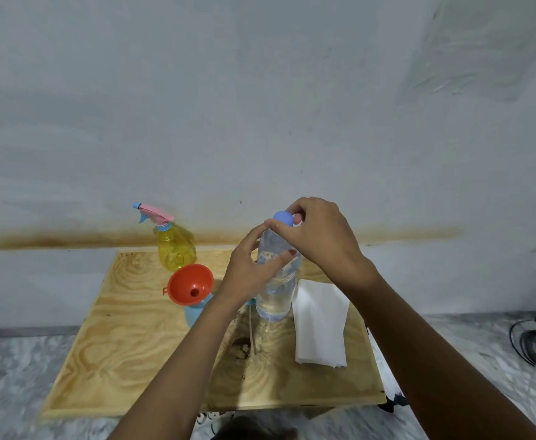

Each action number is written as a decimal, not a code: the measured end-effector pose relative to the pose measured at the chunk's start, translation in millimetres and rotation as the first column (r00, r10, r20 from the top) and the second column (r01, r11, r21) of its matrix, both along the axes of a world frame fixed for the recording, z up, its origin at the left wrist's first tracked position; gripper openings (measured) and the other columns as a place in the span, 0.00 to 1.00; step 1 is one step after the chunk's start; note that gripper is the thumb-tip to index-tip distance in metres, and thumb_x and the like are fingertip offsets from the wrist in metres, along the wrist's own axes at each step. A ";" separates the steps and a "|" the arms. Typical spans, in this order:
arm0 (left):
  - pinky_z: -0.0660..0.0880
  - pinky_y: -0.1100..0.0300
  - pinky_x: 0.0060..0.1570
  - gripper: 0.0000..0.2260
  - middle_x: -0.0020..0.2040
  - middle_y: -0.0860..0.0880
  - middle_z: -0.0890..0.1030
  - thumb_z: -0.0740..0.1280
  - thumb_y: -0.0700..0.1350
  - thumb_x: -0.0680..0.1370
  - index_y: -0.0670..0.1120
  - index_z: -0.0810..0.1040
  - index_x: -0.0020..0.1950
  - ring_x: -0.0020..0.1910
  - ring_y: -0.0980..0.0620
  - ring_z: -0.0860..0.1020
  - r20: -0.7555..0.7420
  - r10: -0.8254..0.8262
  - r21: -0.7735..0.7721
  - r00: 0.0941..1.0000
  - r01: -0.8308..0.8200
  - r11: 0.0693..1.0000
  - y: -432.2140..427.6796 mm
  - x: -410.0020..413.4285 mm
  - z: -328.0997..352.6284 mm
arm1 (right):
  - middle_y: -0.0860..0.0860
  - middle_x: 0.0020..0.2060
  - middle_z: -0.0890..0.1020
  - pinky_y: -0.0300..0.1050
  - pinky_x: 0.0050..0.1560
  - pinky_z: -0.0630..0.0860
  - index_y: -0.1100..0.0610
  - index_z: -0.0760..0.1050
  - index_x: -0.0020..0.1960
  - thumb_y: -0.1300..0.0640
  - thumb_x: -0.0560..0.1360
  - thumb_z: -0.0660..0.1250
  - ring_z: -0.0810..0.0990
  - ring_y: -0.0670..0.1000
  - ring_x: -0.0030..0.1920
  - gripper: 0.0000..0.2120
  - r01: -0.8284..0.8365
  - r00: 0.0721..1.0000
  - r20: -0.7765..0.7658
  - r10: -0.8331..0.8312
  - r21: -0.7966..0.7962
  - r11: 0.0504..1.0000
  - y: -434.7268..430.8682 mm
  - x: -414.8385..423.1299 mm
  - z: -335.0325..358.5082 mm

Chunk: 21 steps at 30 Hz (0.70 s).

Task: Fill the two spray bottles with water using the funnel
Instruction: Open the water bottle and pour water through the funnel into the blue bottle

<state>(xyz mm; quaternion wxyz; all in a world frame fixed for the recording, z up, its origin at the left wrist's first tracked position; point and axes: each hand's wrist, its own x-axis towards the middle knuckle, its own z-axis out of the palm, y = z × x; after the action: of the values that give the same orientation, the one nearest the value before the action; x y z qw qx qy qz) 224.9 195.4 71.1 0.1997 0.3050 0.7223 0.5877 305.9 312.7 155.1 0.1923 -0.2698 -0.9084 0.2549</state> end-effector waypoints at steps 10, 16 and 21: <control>0.78 0.45 0.60 0.28 0.63 0.60 0.79 0.75 0.60 0.68 0.60 0.74 0.67 0.63 0.57 0.77 -0.018 -0.019 0.020 1.000 0.019 1.000 -1.9 -1.6 -0.7 | 0.53 0.50 0.78 0.42 0.46 0.73 0.56 0.79 0.58 0.45 0.80 0.63 0.77 0.52 0.46 0.17 -0.149 0.982 0.146 0.117 0.233 0.961 -2.3 -2.7 4.0; 0.78 0.46 0.60 0.32 0.65 0.58 0.78 0.76 0.64 0.67 0.59 0.73 0.69 0.64 0.56 0.76 -0.019 -0.004 -0.010 1.000 0.004 1.000 -0.6 -1.9 -8.0 | 0.48 0.53 0.77 0.40 0.52 0.72 0.54 0.74 0.68 0.48 0.79 0.65 0.74 0.46 0.49 0.19 -0.397 0.915 0.135 0.380 0.133 0.908 23.4 7.4 4.6; 0.78 0.45 0.61 0.27 0.64 0.58 0.79 0.76 0.59 0.70 0.59 0.74 0.67 0.64 0.57 0.77 -0.014 -0.015 0.020 1.000 0.015 1.000 -2.2 -0.5 -6.6 | 0.38 0.50 0.77 0.40 0.47 0.75 0.44 0.76 0.63 0.34 0.71 0.69 0.75 0.42 0.49 0.25 -0.244 0.969 0.049 0.240 0.085 0.966 25.6 6.8 4.0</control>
<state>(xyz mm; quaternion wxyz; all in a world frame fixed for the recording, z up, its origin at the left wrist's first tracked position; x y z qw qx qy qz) 224.3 193.2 64.4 0.1960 0.3165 0.7154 0.5913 312.8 338.3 159.1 0.1542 -0.1527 -0.9487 0.2300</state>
